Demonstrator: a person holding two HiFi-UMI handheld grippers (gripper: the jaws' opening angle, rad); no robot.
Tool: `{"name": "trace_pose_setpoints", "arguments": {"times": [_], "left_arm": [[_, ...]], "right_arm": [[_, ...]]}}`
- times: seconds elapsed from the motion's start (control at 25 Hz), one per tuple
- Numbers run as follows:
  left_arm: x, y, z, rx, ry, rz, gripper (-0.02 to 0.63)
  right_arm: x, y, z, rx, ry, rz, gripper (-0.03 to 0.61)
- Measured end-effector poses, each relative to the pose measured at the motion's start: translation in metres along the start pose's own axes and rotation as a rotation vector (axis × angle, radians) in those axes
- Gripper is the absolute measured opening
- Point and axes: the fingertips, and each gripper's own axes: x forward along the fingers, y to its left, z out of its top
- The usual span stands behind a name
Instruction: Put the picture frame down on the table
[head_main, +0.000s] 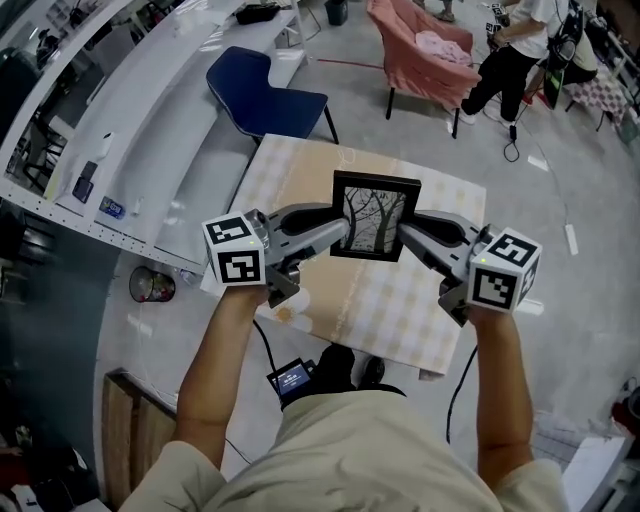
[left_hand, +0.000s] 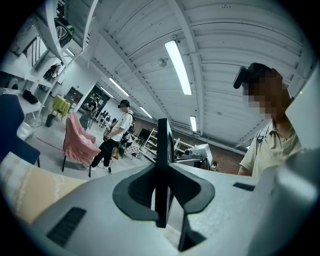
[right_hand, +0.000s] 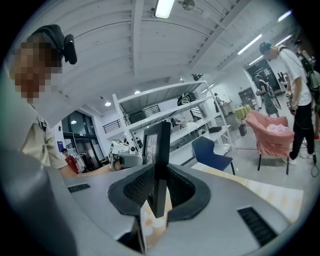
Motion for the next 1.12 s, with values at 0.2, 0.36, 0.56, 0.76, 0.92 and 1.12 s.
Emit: {"name": "trace_pose_setpoints", "arguments": {"times": [0.2,0.36,0.56,0.76,0.92,1.12], "left_arm": [[-0.001,0.03,-0.014,-0.054,0.016,0.011,0.074],[-0.003,0.055,-0.028,-0.096,0.031,0.027,0.074],[-0.015,0.095,-0.048,-0.157,0.047,0.045,0.074],[-0.005,0.115,-0.072,-0.198,0.075,0.063,0.074],[-0.006,0.137,-0.09,-0.238,0.092,0.076,0.074],[-0.009,0.163,-0.113,-0.289,0.113,0.093,0.074]], "right_arm": [[0.02,-0.022,-0.015,0.039,0.023,-0.003,0.072],[0.037,-0.04,-0.031,0.076,0.046,-0.004,0.072],[0.07,-0.062,-0.054,0.127,0.086,-0.013,0.074],[0.074,-0.086,-0.079,0.171,0.117,-0.023,0.074],[0.087,-0.102,-0.098,0.205,0.143,-0.033,0.074],[0.104,-0.12,-0.123,0.249,0.178,-0.046,0.075]]}}
